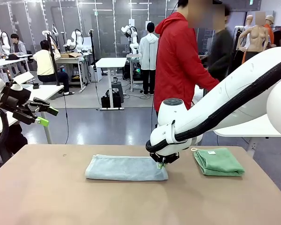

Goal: Fold the towels and place them in the basket.
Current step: When a person lays out a Towel with hook on the table, fold it in half twice.

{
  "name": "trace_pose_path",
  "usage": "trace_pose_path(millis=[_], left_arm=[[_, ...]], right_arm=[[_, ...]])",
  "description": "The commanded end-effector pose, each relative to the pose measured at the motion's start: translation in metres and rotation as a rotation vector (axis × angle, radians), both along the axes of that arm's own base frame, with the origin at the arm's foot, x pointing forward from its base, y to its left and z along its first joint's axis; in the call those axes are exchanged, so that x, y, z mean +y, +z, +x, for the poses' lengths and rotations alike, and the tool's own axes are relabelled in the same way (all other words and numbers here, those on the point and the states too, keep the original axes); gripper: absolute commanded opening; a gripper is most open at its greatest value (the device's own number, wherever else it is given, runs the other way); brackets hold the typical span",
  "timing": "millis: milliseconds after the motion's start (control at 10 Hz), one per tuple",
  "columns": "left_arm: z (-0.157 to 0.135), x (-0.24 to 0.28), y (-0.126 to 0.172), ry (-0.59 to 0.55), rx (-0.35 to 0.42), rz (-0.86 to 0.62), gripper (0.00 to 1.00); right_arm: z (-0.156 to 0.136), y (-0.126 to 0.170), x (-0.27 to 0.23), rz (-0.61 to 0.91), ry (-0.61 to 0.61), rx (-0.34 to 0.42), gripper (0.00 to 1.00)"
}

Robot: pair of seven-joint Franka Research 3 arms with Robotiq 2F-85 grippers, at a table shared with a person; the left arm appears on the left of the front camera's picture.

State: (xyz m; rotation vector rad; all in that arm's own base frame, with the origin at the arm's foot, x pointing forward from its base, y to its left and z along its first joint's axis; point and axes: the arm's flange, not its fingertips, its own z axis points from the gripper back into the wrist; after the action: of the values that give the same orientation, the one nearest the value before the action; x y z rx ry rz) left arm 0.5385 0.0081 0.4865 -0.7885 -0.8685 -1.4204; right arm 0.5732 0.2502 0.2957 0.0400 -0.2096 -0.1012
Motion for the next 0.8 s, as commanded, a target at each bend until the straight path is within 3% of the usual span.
trace_pose_path(millis=[0, 700], left_arm=[[-0.001, -0.001, 0.002, -0.005, -0.004, 0.007, 1.00], [-0.001, -0.001, 0.002, -0.005, -0.004, 0.007, 1.00]], right_arm=[[-0.007, 0.009, -0.025, -0.058, 0.018, 0.006, 0.00], [0.000, 0.030, -0.091, -0.132, 0.036, -0.022, 0.00]])
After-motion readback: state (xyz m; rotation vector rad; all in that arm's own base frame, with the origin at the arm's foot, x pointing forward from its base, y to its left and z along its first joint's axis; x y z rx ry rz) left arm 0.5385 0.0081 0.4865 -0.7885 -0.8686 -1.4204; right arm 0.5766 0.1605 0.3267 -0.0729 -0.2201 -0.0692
